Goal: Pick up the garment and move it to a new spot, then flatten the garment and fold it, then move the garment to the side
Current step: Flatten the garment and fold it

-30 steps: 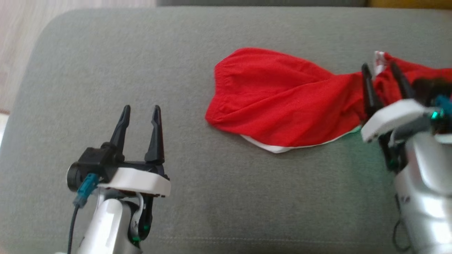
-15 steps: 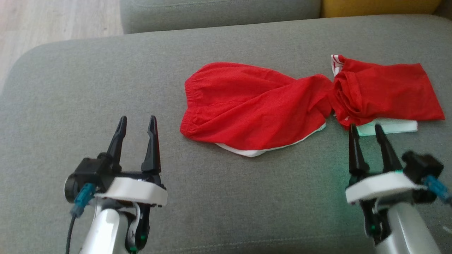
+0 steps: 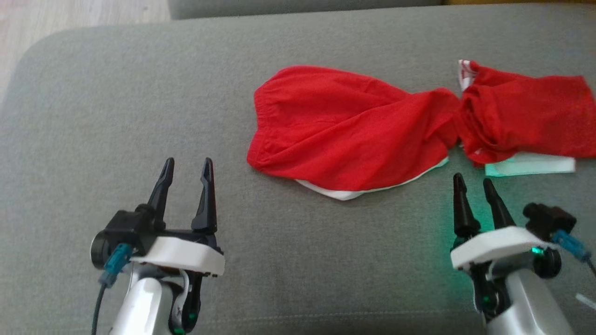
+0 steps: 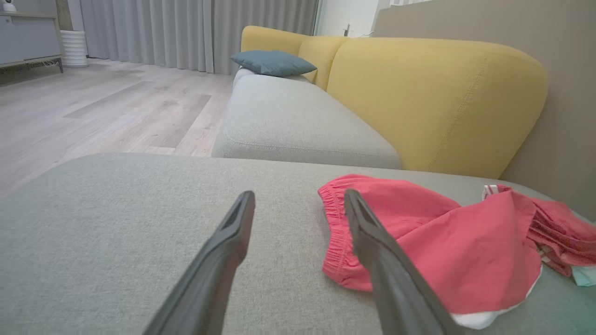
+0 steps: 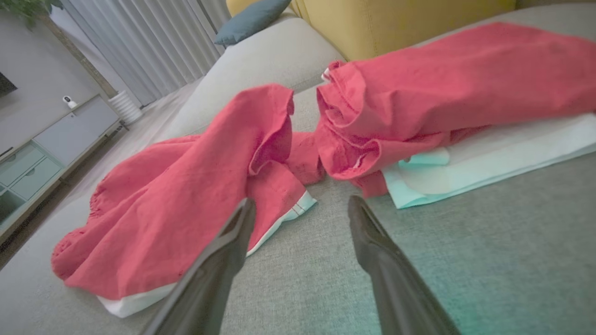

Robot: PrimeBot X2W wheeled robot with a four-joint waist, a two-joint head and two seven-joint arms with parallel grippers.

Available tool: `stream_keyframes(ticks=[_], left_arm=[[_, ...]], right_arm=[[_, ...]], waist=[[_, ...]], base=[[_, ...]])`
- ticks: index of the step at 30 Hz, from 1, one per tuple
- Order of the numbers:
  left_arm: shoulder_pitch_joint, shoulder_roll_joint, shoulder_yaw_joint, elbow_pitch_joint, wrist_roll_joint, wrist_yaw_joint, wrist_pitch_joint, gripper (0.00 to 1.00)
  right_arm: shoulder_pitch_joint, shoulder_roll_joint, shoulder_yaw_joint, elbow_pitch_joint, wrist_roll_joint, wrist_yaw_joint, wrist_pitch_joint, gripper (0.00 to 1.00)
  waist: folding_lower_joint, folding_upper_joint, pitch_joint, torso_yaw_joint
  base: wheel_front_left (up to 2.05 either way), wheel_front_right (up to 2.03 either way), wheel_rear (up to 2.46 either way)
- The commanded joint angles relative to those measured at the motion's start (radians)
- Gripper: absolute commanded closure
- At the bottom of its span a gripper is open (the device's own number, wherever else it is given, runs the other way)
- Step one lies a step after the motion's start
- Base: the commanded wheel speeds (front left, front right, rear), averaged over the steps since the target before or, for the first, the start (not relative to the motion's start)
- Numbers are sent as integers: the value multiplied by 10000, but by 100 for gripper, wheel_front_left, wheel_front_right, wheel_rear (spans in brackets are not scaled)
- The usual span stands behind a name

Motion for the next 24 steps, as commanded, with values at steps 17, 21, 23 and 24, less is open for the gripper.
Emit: stream_keyframes(ticks=[17, 21, 23, 24], left_arm=[[-925, 58, 167, -157, 15, -35, -53, 0], [-962, 58, 150, -149, 4, -16, -53, 0], [-980, 58, 160, -133, 2, -10, -53, 0], [-987, 58, 172, -123, 2, -5, -53, 0]], right_arm=[[-2711, -17, -936, 3217, -67, 19, 668, 0], [-2949, -17, -949, 3687, -339, 19, 641, 0], [-3022, -17, -871, 3876, -367, 19, 634, 0], [-3047, -17, -823, 3956, -380, 19, 623, 0]], waist=[[0, -1, 883, 1006], [0, -1, 932, 1055], [0, -1, 929, 1052], [0, -1, 923, 1041]], base=[[0, 0, 0], [0, 0, 0], [0, 0, 0], [0, 0, 0]])
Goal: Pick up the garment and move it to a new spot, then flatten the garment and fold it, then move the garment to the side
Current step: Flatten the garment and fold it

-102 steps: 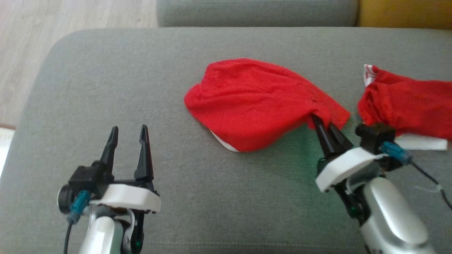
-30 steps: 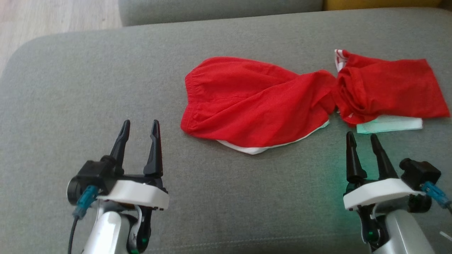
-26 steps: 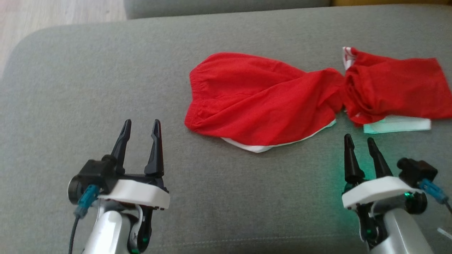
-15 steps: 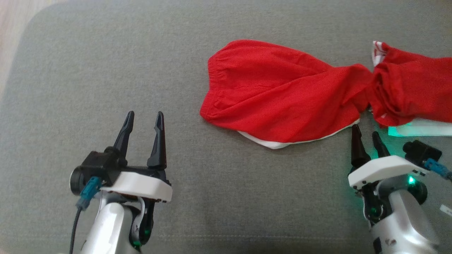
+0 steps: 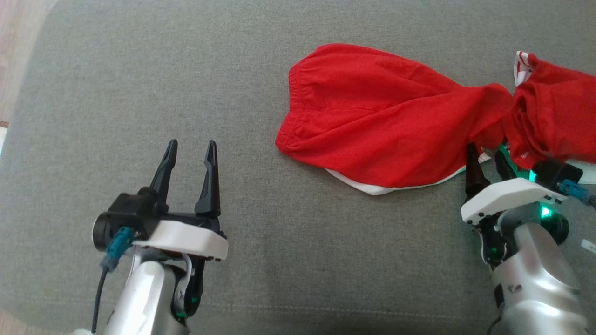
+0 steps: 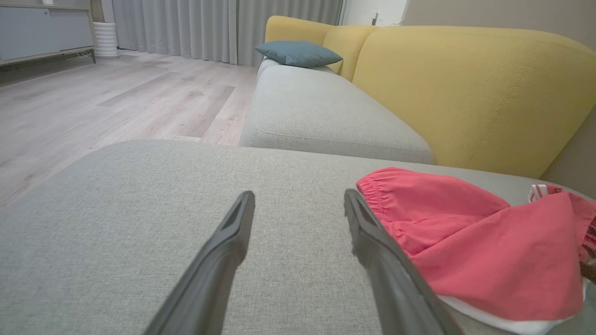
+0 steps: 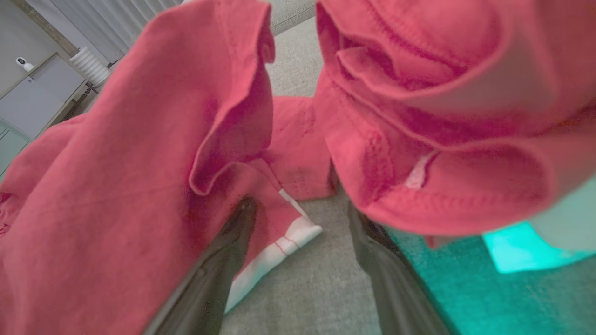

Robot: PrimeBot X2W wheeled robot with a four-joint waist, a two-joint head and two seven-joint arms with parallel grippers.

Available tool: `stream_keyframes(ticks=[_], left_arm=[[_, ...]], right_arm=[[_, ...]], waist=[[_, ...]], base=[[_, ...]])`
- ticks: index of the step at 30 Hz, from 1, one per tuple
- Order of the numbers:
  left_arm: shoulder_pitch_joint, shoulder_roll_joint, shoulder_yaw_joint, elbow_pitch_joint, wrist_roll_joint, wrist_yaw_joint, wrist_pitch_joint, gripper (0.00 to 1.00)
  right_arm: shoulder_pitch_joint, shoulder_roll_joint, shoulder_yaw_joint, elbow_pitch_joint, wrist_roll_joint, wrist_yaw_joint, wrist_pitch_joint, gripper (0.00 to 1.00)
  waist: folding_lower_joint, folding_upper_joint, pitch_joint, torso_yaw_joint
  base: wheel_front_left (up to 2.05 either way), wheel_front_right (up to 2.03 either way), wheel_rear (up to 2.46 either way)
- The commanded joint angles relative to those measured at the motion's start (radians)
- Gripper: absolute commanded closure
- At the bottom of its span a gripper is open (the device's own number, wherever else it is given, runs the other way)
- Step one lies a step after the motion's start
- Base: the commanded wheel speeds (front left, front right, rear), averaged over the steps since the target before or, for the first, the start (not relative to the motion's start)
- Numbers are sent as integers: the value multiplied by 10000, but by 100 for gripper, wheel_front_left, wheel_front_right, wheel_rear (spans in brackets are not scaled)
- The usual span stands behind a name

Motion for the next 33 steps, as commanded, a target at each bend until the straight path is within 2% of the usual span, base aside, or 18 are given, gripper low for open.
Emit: stream_keyframes(ticks=[1, 2, 3, 4, 13, 23, 27, 30, 33], left_arm=[[-364, 60, 354, -295, 3, -1, -53, 0], [-363, 60, 375, -293, 5, 9, -53, 0], [-357, 60, 398, -290, 10, 15, -53, 0], [-347, 60, 425, -286, 17, 18, -53, 0], [-223, 60, 593, -160, 56, -21, -53, 0], [-79, 60, 686, -76, 160, -173, -53, 0], [-205, 146, 354, 535, 590, -652, -53, 0], [-448, 332, -248, 1700, 983, -1113, -53, 0], [-912, 480, -697, 2787, 1276, -1331, -53, 0]], right_arm=[[-29, 98, 402, 195, -91, 19, 58, 0], [-42, 98, 452, 257, -94, 19, 37, 15], [-56, 98, 511, 310, -82, 19, 23, 51], [-68, 98, 589, 355, -51, 19, 20, 100], [90, 98, 899, 131, 545, 19, -217, 100], [656, 99, -203, -871, 785, 19, 5, 100], [792, 99, -280, -1425, 886, 19, 371, 100], [826, 99, -229, -1734, 897, 19, 538, 100], [812, 99, 0, -1980, 1004, 19, 660, 100]], waist=[[0, 0, -18, -33], [0, 0, -33, -59], [0, 0, -53, -93], [0, 0, -79, -135], [0, 0, -486, -610], [0, 0, -703, -1211], [0, 0, -568, -1431], [0, 0, -475, -1548], [0, 0, -382, -1657]], base=[[0, 0, 0], [0, 0, 0], [0, 0, 0], [0, 0, 0], [0, 0, 0], [0, 0, 0], [0, 0, 0], [0, 0, 0], [0, 0, 0]])
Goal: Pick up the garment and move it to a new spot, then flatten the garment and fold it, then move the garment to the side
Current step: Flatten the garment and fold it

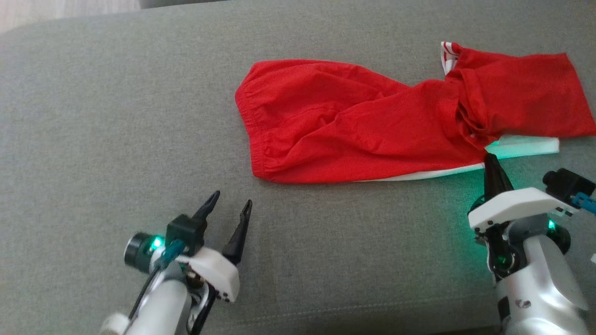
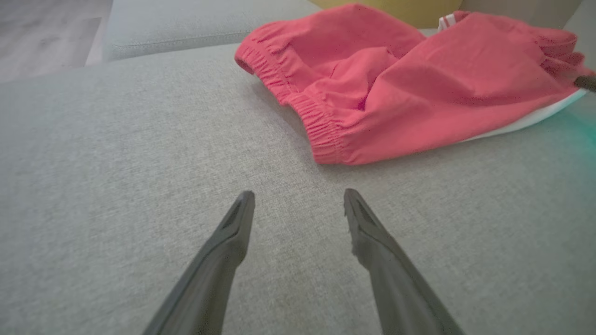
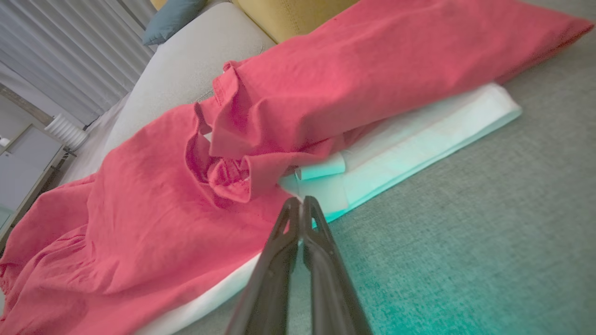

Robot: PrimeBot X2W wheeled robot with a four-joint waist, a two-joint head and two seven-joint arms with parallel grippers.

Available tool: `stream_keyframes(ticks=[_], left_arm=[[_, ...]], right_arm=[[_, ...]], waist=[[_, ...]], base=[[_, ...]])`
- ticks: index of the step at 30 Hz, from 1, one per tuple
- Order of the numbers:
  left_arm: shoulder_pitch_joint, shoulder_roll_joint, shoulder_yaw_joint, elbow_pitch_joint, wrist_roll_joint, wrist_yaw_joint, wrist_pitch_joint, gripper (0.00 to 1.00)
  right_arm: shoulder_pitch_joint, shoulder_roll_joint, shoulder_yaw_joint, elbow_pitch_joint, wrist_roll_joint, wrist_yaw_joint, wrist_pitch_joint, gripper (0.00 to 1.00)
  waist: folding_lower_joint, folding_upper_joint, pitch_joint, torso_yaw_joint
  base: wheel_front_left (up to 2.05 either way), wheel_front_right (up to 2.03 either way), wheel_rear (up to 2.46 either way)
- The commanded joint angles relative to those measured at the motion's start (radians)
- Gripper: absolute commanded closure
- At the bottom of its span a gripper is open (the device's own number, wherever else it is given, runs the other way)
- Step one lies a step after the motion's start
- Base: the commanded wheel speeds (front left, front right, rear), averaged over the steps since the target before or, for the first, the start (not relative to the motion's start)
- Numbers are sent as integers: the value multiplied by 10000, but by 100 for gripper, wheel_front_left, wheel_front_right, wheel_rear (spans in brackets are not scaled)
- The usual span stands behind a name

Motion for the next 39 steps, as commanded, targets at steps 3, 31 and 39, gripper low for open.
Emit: stream_keyframes(ticks=[3, 31, 39], left_arm=[[-1128, 260, -73, 494, 233, -161, -38, 0], [-3371, 167, -1968, 2523, 120, -401, -54, 100], [-2910, 611, -2238, 1565, -543, -406, -54, 100]], right_arm=[[-155, -11, 420, -508, 109, 19, 43, 100], [-39, -10, 724, -1523, 232, 19, 393, 100], [-7, -10, 680, -1562, 162, 19, 431, 100]], waist=[[0, 0, 132, -92], [0, 0, 498, -436], [0, 0, -5, -142]], base=[[0, 0, 0], [0, 0, 0], [0, 0, 0]])
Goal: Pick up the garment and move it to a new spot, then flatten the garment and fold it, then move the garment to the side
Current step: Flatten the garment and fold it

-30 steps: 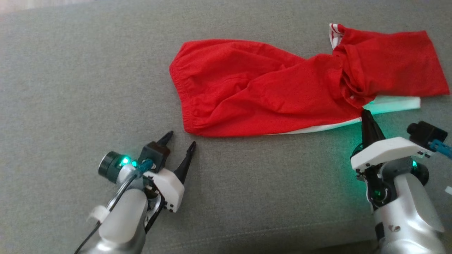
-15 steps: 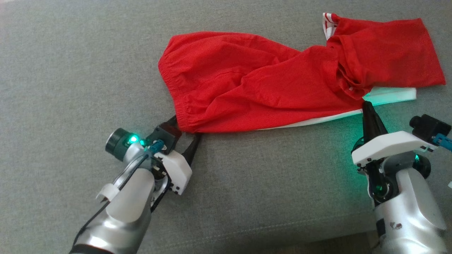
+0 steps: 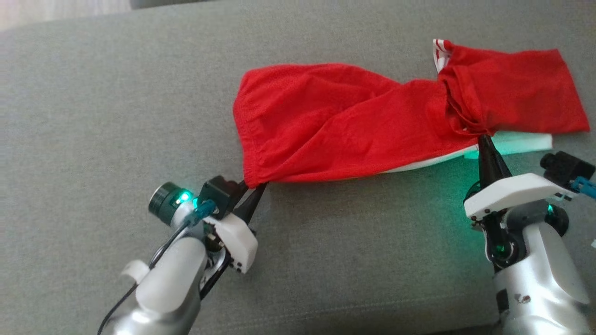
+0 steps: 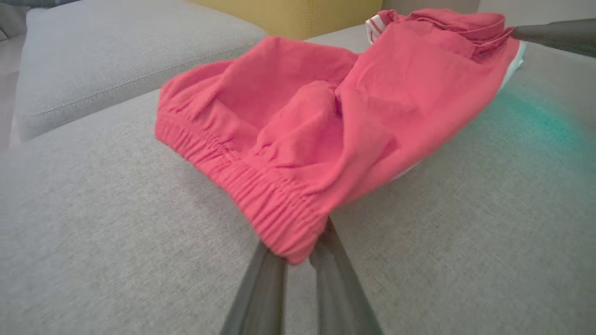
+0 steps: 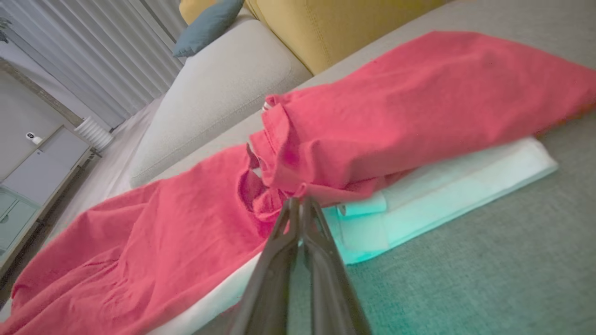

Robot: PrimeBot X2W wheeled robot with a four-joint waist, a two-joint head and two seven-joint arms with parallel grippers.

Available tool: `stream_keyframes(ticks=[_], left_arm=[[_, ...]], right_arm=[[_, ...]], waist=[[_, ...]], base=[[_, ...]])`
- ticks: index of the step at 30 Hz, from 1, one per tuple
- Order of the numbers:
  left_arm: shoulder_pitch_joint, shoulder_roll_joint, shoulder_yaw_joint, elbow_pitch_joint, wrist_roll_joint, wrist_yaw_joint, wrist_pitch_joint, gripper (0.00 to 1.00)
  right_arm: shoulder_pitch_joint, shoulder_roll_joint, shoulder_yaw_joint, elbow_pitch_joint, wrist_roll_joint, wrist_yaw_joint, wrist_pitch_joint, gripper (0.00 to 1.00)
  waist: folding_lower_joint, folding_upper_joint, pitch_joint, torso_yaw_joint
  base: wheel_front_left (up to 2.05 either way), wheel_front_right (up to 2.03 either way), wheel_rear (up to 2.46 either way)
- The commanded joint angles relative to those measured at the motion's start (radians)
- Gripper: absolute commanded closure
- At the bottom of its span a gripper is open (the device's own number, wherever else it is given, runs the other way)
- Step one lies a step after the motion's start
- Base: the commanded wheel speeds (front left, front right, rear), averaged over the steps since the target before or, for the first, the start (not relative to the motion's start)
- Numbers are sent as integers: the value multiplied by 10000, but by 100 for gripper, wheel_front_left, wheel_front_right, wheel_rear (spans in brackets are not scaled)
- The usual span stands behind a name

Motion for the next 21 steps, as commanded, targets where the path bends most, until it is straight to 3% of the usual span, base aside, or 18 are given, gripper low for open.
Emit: stream_keyframes(ticks=[1, 8, 13, 21], left_arm=[[-143, 287, 229, -412, -130, 14, -52, 100], [90, 1112, -117, -1346, -922, 13, 21, 100], [164, 1893, -324, -2260, -1600, 13, 668, 100], [949, 2786, 204, -4226, -2528, 161, 1723, 100]], right_arm=[[-46, -18, 240, -410, 40, 19, -8, 100], [126, -18, 846, -1350, -9, 19, -102, 100], [424, -18, 1190, -2282, -215, 19, -194, 100], [1294, -18, 1267, -3672, -436, 19, -108, 100]], waist=[[0, -1, -200, 115], [0, -1, -1011, 331], [0, -1, -1499, 461], [0, -1, -2091, 562]], base=[[0, 0, 0], [0, 0, 0], [0, 0, 0], [0, 0, 0]])
